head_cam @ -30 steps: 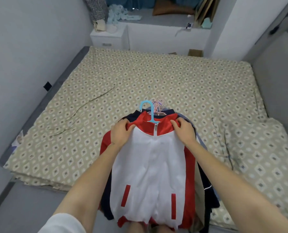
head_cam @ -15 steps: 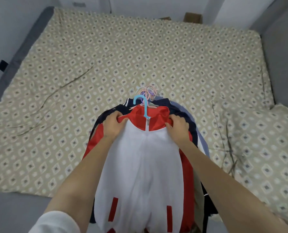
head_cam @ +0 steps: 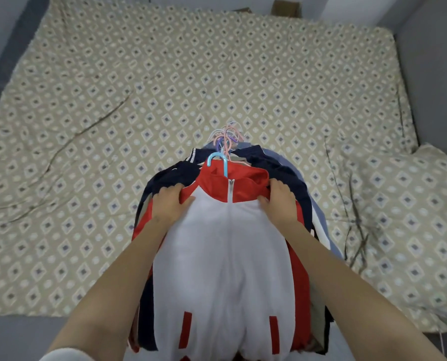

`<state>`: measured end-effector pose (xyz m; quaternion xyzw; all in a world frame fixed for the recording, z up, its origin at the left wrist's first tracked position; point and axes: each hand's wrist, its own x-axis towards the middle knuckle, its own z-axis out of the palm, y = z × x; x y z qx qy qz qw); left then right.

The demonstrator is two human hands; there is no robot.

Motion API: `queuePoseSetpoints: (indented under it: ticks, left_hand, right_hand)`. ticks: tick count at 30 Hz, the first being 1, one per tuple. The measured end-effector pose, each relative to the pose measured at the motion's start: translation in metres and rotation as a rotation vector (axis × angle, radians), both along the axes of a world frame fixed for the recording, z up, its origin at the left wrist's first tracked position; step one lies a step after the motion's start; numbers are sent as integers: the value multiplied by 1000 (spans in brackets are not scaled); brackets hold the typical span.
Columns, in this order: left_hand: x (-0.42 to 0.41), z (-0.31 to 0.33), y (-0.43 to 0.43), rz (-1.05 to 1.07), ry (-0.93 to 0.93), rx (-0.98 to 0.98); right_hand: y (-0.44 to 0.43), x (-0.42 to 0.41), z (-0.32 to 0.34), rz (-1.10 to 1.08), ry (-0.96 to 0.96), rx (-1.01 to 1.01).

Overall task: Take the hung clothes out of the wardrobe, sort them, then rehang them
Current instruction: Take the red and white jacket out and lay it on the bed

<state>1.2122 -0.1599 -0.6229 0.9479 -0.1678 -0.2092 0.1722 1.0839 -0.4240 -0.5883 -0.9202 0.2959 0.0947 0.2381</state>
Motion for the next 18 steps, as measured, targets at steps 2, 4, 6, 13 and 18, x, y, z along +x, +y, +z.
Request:
queuePoseSetpoints:
  ticks: [2,4,6,13,18]
  left_hand:
    - [-2,3,4,-5,9,6]
    - [-7,9,10,-8,-2,-67]
    - [-17,19,18,-24,-18,-162]
    - [-74,61,57,37,-137,-308]
    - [-104,94,84,70,-199,-352]
  right_hand:
    - [4,-4,2,-11,45,47]
    - [11,-10,5,-10,61,69]
    - [19,-17,10,-10,38,56]
    - [44,-44,48,74,-62,-16]
    - [60,-61,84,157,-123,-25]
